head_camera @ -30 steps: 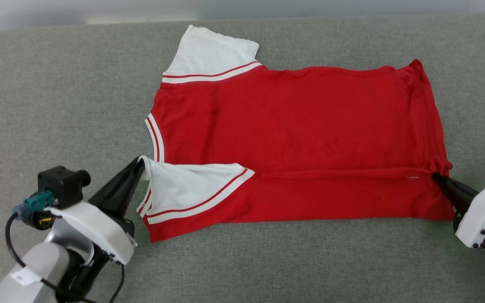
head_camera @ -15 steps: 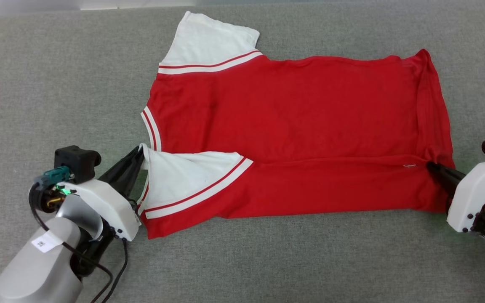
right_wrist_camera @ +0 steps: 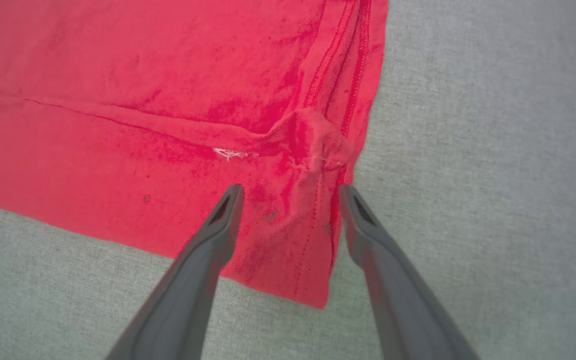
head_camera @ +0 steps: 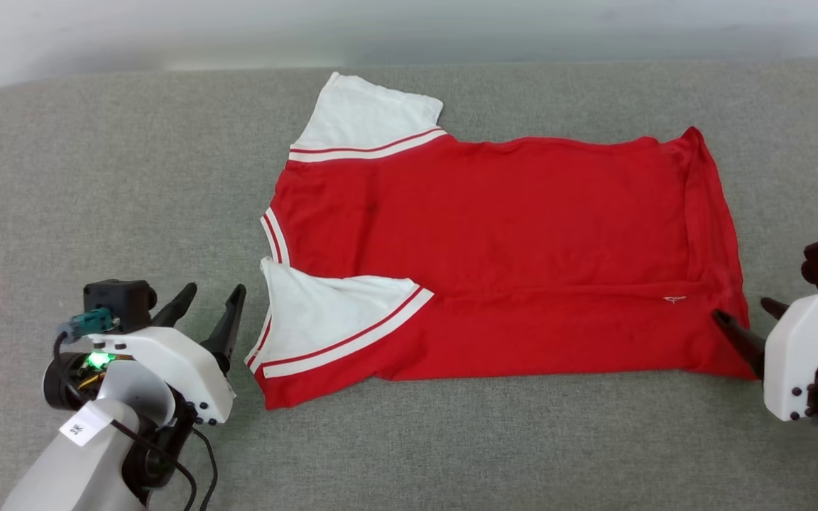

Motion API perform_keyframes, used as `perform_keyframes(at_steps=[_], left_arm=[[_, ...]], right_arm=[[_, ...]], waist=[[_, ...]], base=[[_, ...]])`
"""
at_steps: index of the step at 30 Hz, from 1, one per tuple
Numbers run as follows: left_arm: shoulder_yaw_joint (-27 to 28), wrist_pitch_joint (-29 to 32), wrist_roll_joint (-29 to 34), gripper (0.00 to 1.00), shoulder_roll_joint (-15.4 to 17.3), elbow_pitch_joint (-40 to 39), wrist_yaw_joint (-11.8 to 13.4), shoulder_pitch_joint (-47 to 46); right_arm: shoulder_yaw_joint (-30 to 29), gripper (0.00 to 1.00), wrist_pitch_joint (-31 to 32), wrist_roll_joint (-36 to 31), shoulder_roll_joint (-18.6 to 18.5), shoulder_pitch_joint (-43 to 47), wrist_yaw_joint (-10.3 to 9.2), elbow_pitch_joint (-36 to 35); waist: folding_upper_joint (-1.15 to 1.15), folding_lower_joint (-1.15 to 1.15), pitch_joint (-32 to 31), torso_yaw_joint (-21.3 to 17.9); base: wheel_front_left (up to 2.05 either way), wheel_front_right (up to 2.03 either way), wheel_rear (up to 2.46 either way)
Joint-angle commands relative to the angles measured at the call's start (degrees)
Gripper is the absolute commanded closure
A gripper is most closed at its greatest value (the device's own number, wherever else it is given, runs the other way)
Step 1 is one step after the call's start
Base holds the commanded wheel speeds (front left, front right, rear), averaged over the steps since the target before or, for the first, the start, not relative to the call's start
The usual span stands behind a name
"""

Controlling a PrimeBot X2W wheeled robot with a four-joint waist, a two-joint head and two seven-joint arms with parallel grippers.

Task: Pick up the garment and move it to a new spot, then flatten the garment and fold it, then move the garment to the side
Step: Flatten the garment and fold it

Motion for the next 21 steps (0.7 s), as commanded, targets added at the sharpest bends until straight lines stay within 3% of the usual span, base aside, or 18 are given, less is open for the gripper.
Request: perform_keyframes(at_steps=[1, 7, 8, 9, 10, 16, 21], left_arm=[[1.16, 1.34, -1.25, 0.0, 0.45, -2.36, 2.53, 1.89], [2.58, 8.35, -4.48, 0.0, 2.74, -12.61, 9.68, 8.88], [2.58, 8.35, -4.48, 0.0, 2.74, -12.61, 9.68, 8.88], [2.17, 11.17, -4.98, 0.0, 3.81, -17.13, 12.12, 11.86], [2.17, 11.17, -4.98, 0.0, 3.81, -17.13, 12.12, 11.86], [0.92, 19.05, -5.49, 0.0, 7.29, -30.3, 18.56, 17.28], [0.06, 22.62, -4.97, 0.0, 8.42, -34.45, 21.67, 17.89]], right_arm=[[-1.77, 0.0, 1.86, -1.89, 0.62, 1.66, -0.02, -1.94], [-7.82, 0.0, 9.56, -5.34, 5.24, 6.83, -0.02, -9.05], [-7.82, 0.0, 9.56, -5.34, 5.24, 6.83, -0.02, -9.05], [-9.47, 0.0, 11.95, -6.6, 6.66, 8.78, -0.02, -11.84], [-9.47, 0.0, 11.95, -6.6, 6.66, 8.78, -0.02, -11.84], [-14.01, 0.0, 15.89, -9.01, 10.49, 12.49, -0.02, -19.36], [-15.71, 0.0, 17.48, -9.55, 12.59, 13.97, -0.02, -22.92]], waist=[[0.0, 0.0, -1.09, -0.04], [0.0, 0.0, -2.02, -0.48], [0.0, 0.0, -2.02, -0.48], [0.0, 0.0, -1.95, -0.62], [0.0, 0.0, -1.95, -0.62], [0.0, 0.0, -0.93, -0.84], [0.0, 0.0, 0.39, -1.35]], base=[[0.0, 0.0, 0.0], [0.0, 0.0, 0.0], [0.0, 0.0, 0.0], [0.0, 0.0, 0.0], [0.0, 0.0, 0.0], [0.0, 0.0, 0.0], [0.0, 0.0, 0.0]])
